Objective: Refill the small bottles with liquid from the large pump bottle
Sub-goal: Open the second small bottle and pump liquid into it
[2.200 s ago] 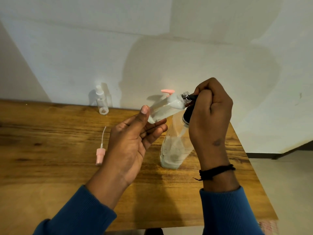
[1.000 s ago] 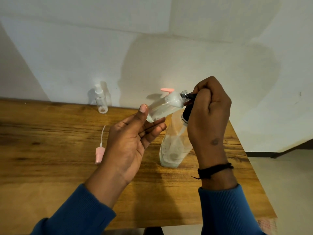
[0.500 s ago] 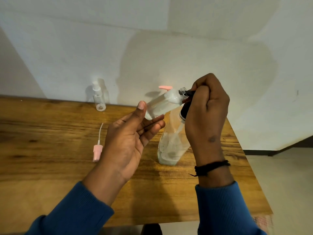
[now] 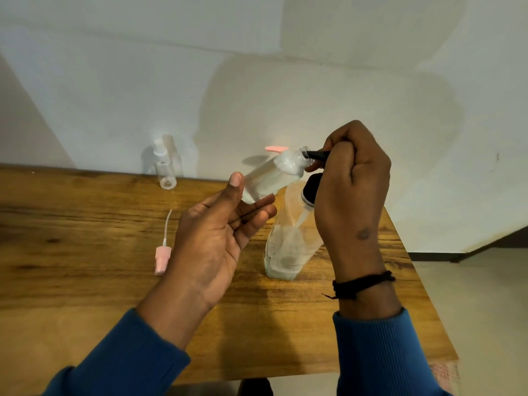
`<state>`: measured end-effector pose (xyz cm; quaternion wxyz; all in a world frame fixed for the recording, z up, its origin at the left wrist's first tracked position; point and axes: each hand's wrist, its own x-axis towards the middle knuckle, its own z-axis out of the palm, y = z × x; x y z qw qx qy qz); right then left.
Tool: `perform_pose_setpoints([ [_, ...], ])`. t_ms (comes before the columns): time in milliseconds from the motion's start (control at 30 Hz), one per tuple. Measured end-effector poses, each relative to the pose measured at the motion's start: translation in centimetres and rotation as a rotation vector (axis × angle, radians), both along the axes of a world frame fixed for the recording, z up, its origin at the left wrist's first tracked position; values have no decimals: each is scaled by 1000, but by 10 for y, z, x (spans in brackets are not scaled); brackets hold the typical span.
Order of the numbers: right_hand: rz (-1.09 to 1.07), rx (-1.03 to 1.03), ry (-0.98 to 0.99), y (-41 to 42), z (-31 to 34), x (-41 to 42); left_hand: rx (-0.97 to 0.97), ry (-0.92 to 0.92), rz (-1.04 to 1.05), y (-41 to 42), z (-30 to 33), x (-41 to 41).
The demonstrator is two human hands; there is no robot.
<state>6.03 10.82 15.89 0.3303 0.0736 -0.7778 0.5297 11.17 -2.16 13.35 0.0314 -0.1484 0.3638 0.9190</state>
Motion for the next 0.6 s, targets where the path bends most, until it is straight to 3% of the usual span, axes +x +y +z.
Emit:
perform_pose_setpoints([
  [600, 13, -39, -24, 0, 6, 2, 21, -5, -37, 0, -3, 0],
])
